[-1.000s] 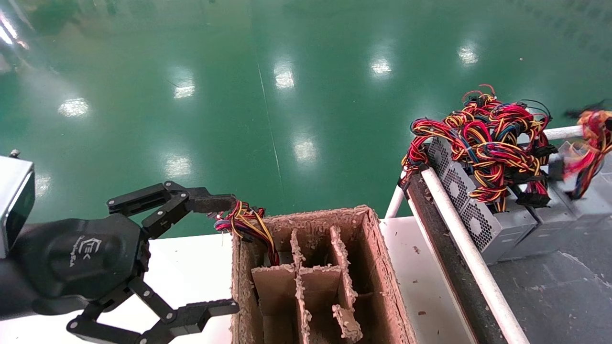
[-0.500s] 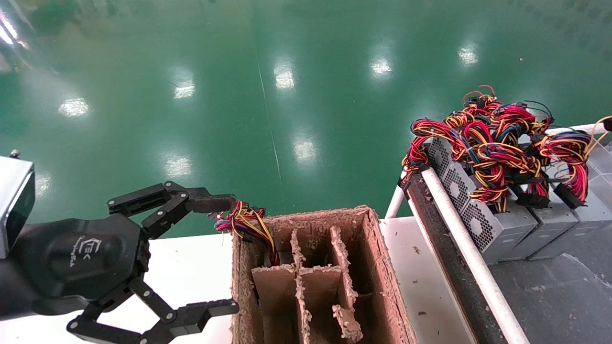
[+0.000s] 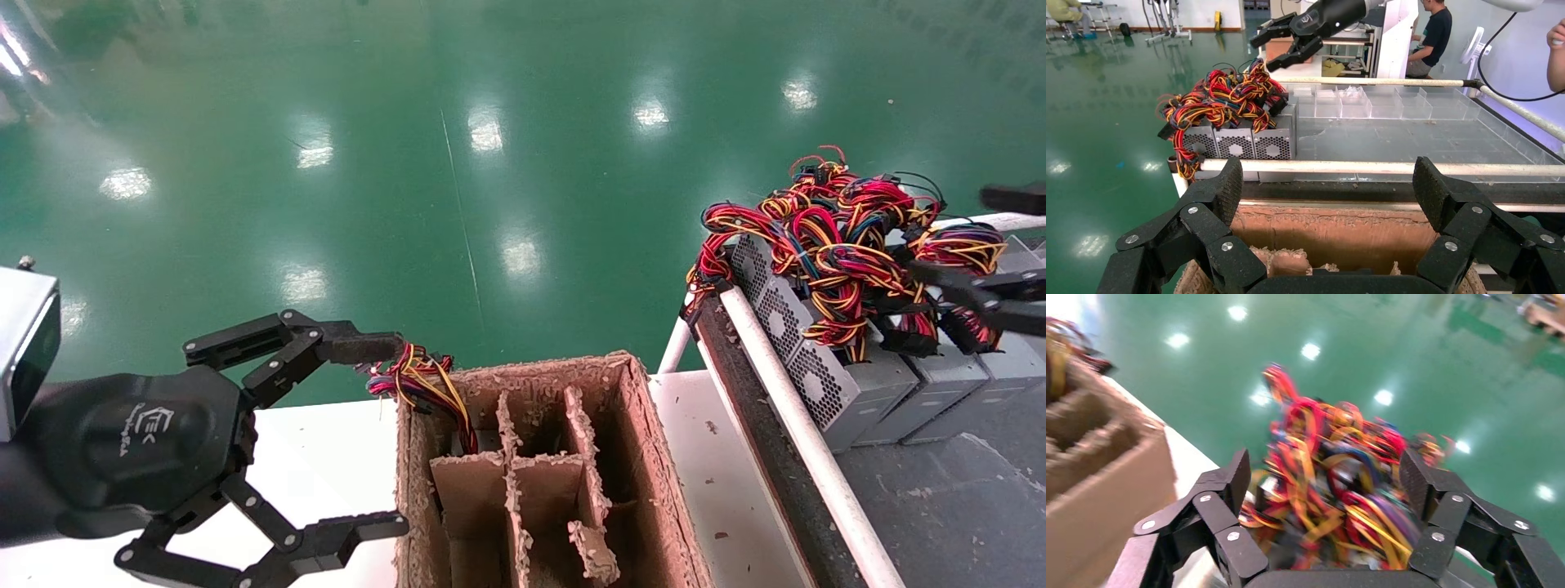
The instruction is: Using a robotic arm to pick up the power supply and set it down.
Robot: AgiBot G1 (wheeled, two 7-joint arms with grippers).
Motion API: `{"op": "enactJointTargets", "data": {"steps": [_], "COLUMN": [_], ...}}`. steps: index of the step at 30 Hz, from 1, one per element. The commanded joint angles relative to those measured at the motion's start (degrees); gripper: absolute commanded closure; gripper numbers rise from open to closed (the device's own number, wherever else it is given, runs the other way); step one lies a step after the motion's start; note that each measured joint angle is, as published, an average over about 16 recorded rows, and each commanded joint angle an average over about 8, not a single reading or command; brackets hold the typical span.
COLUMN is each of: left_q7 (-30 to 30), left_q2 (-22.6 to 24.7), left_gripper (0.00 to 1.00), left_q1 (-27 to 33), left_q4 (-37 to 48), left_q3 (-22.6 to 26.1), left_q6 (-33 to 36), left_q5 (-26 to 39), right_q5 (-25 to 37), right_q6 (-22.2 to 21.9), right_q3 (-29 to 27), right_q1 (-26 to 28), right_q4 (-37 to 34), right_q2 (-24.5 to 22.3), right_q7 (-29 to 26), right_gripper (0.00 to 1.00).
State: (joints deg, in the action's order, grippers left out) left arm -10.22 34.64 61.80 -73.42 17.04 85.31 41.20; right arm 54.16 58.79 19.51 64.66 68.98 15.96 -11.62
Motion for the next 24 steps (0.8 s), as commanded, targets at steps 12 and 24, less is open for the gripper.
{"op": "enactJointTargets", "data": {"steps": [12, 24], "left_q7": [0.0, 0.0], "left_q2": [0.0, 0.0], "left_gripper": [0.0, 0.0], "left_q1": [0.0, 0.0], "left_q4": [0.0, 0.0], "left_q3": [0.0, 0.1], "left_q6": [0.0, 0.0], "left_q5": [0.0, -0.1], "right_q5": [-3.5, -6.7], "right_q6": [7.6, 14.6], "right_q3": [-1.0, -1.9], "right_q1": [-0.9, -1.7], "right_q4": [1.3, 2.5], "right_q2": [5.4, 10.3], "right_q7": [0.2, 0.5], "right_gripper": [0.0, 0.0]}}
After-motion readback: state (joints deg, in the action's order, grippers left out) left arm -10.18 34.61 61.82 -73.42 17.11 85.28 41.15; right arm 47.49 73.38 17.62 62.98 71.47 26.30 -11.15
